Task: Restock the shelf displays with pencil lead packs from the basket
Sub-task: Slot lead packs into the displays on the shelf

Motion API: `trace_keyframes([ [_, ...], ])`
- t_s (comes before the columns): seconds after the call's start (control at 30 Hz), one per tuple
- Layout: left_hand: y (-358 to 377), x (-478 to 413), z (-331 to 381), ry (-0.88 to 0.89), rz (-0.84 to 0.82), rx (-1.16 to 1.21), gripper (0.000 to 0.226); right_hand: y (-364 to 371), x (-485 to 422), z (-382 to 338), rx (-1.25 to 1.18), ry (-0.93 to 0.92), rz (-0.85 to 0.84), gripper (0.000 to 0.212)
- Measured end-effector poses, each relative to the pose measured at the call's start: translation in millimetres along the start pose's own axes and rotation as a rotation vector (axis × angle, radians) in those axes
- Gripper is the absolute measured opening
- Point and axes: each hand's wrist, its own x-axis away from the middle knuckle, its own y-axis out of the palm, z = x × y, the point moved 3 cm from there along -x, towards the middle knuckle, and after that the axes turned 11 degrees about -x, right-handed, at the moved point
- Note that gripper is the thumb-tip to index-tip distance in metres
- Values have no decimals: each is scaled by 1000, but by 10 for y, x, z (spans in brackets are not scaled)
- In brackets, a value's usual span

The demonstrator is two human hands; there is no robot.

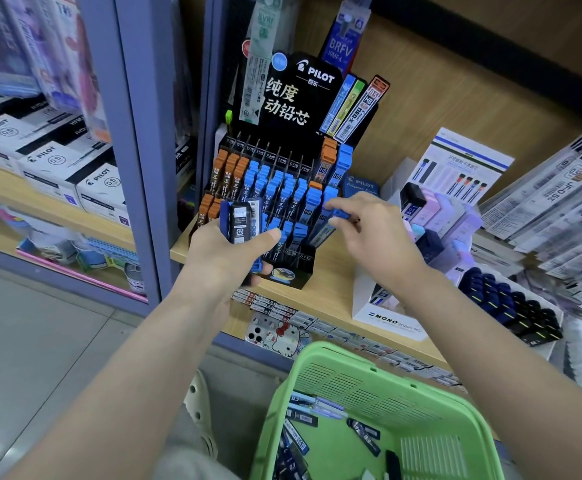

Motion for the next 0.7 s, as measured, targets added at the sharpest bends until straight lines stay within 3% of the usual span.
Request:
trace_keyframes([
  [0.4,30,7,9,-13,-4,-15,27,201,66,99,-14,-9,2,12],
  [0.7,54,-11,4,-23,-4,-15,28,337,73,137,38,9,28,18],
])
